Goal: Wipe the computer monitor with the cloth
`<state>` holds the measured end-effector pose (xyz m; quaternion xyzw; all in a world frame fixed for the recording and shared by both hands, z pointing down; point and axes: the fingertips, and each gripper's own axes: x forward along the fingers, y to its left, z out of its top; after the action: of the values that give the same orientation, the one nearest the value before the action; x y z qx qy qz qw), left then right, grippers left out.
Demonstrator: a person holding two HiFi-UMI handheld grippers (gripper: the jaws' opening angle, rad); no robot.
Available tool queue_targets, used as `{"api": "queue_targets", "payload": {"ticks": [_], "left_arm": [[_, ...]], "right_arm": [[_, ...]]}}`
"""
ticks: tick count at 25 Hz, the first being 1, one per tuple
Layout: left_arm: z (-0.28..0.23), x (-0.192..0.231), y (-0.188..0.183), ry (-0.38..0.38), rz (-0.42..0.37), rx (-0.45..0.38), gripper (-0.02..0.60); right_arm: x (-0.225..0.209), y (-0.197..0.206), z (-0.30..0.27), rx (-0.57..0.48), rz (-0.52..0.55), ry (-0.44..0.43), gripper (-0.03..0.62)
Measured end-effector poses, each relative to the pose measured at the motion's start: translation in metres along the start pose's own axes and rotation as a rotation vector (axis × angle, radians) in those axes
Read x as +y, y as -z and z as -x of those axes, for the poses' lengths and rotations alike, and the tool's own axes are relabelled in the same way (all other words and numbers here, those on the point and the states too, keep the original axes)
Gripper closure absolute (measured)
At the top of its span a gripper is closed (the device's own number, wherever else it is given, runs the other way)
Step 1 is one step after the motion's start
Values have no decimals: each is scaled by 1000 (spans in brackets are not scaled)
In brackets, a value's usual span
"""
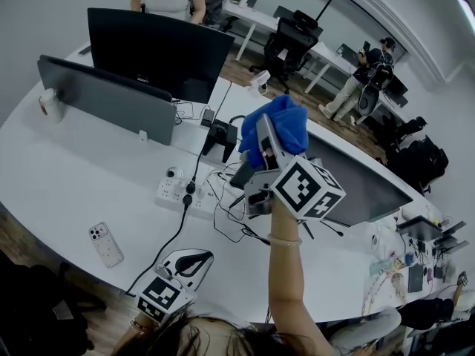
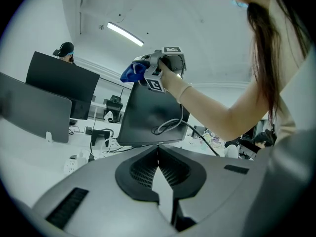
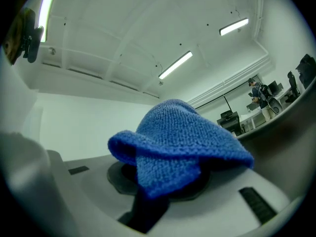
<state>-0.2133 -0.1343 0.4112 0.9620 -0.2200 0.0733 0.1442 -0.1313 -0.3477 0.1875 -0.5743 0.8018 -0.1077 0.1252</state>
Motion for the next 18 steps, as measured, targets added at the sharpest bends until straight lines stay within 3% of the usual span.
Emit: {"api": "queue_targets", "payload": {"ticks": [18], "left_arm": [[36,-47,0,-144,-62,-39,572]], "right_arm": [[16,8,99,-76,0,34,497]]}}
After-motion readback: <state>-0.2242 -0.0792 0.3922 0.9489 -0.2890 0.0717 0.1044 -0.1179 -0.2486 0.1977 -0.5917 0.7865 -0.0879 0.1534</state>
